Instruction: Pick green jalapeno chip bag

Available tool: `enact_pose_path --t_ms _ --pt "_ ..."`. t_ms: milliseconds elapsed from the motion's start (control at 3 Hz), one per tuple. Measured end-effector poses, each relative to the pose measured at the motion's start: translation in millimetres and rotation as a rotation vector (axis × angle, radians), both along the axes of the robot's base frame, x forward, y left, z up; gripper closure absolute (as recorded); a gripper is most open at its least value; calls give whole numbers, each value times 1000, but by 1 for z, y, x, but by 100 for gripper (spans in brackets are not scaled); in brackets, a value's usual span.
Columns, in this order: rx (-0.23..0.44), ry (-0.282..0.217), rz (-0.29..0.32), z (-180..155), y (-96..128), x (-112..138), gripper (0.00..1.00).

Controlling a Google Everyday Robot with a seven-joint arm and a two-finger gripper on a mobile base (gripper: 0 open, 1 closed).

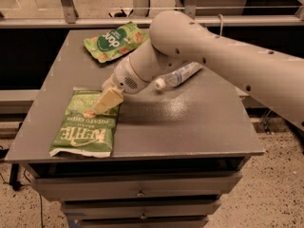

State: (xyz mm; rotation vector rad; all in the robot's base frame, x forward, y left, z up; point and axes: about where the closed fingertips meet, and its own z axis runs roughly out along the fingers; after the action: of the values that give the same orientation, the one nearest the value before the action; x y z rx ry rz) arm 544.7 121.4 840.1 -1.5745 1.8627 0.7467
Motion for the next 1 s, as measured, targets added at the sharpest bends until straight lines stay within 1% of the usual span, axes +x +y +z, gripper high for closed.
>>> enact_pose_path --t_ms 333,667,1000 --pt "18 -1 -6 8 -1 7 64" --pt "23 4 -12 9 -5 10 87" --pt "24 2 -22 13 -9 18 100"
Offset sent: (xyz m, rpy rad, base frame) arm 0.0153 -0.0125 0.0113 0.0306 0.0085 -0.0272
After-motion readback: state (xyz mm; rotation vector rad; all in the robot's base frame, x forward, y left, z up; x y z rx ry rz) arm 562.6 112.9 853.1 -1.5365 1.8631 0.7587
